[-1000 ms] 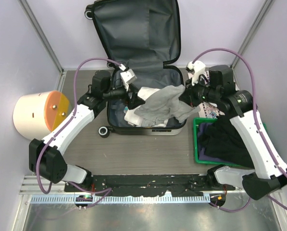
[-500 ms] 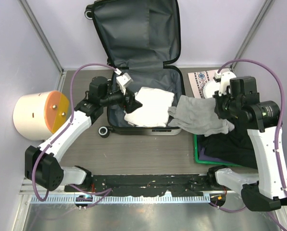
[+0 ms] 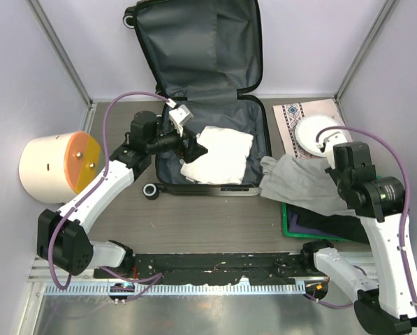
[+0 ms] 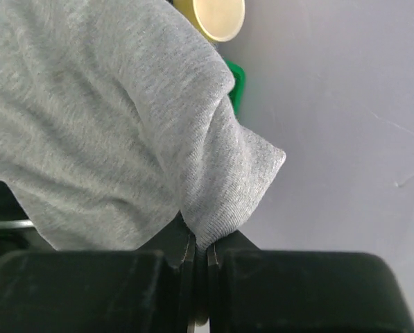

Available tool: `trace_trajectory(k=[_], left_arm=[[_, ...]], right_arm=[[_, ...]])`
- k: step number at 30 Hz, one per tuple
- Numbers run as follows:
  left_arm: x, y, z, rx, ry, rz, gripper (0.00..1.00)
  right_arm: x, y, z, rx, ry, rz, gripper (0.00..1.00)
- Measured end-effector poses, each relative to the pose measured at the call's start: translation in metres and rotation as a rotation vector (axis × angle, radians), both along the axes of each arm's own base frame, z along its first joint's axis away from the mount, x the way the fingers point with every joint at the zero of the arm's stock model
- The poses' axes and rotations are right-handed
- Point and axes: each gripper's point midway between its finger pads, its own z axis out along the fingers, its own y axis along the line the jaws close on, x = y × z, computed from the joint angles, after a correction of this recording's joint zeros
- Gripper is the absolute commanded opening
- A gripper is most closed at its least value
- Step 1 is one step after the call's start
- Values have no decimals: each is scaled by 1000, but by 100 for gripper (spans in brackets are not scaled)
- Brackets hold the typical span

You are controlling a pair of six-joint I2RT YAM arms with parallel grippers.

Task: Open, take out, and arrange the luggage

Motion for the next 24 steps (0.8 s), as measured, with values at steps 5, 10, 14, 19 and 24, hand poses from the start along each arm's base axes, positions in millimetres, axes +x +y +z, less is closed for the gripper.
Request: trace_trajectory(k=[5,10,14,19,24], left_arm=[[1,0,0,-2,-2,2,78],[2,-1,-3,-2,13,9,78],[2,0,-3,-5,21,14,78],[2,0,-6,-3,33,20,79],[0,2,-13,13,65,22,79]], right_arm=[[-22,-23,-22,-164,104,2,1],[-21,-42,-43,-229,274,-59,1],[-7,-74,-57,-170,372,-180,1],[-9,-115,-70,-58,384,-260,8],[8,-127,-82,-8,317,-199,67]])
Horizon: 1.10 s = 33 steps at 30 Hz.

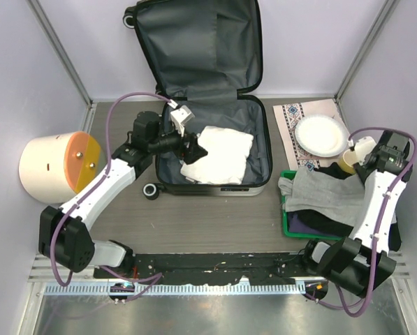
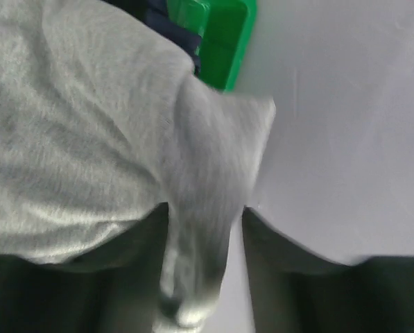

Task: Open, take out, and arrange the luggage

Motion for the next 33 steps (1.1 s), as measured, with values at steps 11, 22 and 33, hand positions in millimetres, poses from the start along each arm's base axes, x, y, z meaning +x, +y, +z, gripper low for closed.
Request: trace_trajectory(k=[11,22,33], left_arm=[[55,-21,-44,177,211,149,79],[66,-31,-66,125,397,142,86],[67,65,-9,2,374,213,85]], right_arm=[[68,13,29,254,-122,69,83],[209,226,90,666,-351,491,83],[305,396,-14,862,-137,712,84]])
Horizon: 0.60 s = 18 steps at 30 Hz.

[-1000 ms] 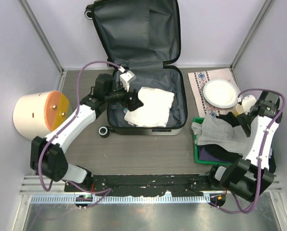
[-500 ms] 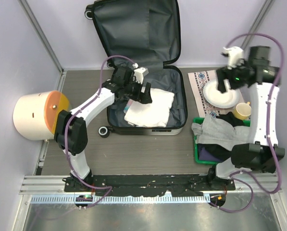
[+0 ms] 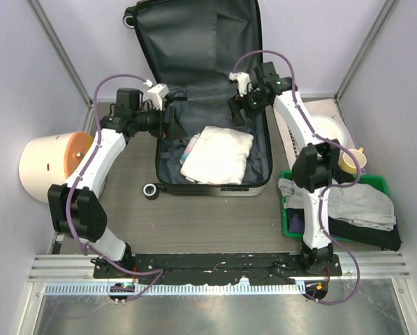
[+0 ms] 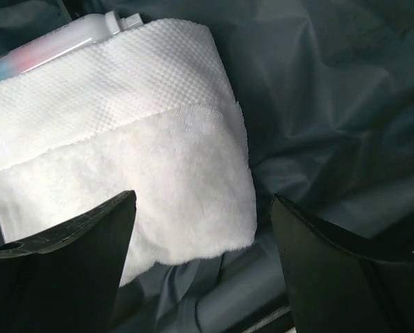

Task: Open, take out, and arrange the luggage

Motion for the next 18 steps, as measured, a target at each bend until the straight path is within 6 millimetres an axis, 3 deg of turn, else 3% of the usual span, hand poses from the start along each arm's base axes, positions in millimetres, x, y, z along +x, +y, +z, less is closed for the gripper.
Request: trace_trajectory(k=[4,9,12,18], left_arm=[[-19,2,-3,11,15,-20,85],[-29,2,-11,29,36,-39,85],[-30,5,-14,49,38,-42,85],[-32,9,-21,86,48,-40,85]], right_arm=[[15,11,-44,-11,60,28,85],[15,14,-83,-20,133,48,85],[13,18,-94,-12,159,63,85],[-10,35,-101,29,232,139,85]])
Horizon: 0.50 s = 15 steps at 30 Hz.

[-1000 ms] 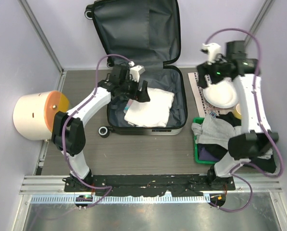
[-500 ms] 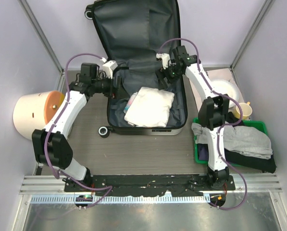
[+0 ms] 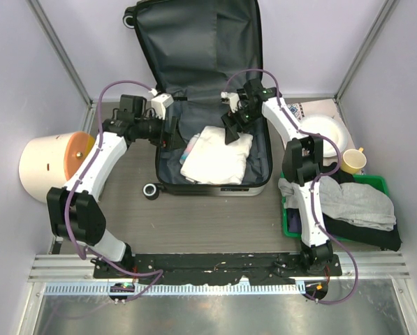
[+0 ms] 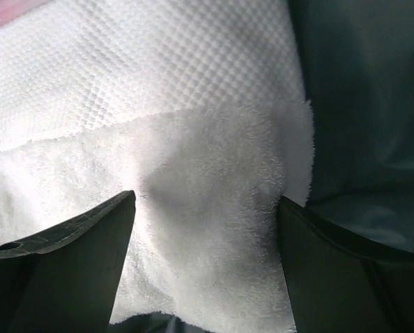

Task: Open, take out, and arrange the luggage

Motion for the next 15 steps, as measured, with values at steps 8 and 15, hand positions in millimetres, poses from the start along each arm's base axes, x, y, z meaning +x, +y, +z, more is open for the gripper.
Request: trace_trajectory(k=[8,15], left_arm=[[1,1,-2,10,-4,-2,85],[1,1,-1,13,-11,-6,85]], right_arm=[[-13,5,-18,14,74,29,79],[-12,7,-16,19,101,9,1]])
